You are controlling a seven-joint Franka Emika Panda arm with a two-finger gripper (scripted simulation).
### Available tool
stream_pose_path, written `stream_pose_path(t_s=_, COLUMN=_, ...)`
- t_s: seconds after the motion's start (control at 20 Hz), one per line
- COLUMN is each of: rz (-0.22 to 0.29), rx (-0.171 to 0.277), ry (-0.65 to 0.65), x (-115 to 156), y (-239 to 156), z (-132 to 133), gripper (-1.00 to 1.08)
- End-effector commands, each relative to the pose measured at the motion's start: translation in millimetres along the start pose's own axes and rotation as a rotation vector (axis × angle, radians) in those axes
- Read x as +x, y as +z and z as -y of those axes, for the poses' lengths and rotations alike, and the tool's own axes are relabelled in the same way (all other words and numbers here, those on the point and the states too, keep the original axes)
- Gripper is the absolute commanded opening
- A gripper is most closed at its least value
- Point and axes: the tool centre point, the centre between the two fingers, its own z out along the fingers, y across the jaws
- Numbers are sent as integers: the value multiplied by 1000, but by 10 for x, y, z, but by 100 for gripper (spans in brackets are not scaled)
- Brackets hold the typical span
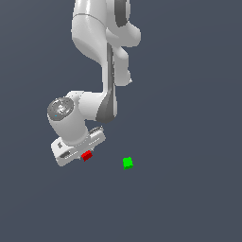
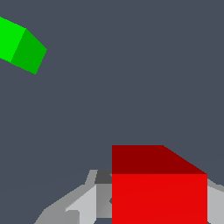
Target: Stack the red cube on top of the green cube.
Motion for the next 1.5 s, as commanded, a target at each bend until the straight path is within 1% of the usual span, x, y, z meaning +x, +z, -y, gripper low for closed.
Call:
stream_pose_path(t_s=0.0, rz=0, rx=0, ry=0, x=-2, y=-139, z=3, gripper=-100)
stream_pose_path(t_s=0.2, rz=0, rx=0, ry=0, x=4, y=-251, z=-3, gripper=-100)
stream_pose_path(t_s=0.45, rz=-1, rx=0, ry=0, x=11, y=-257, z=-5, gripper=-100)
stream_pose_path(t_s=0.7, rz=-1, rx=0, ry=0, x=110, y=-209, z=115, gripper=-100)
stream_pose_path(t_s=0.95, rz=-1, rx=0, ry=0, x=353, y=-92, z=404, gripper=-100)
stream_pose_path(t_s=1.25, rz=-1, rx=0, ry=0, x=787, y=114, z=906, gripper=-100)
stream_pose_path(t_s=1.45, rz=-1, rx=0, ry=0, x=1039, y=230, z=1180, gripper=-100)
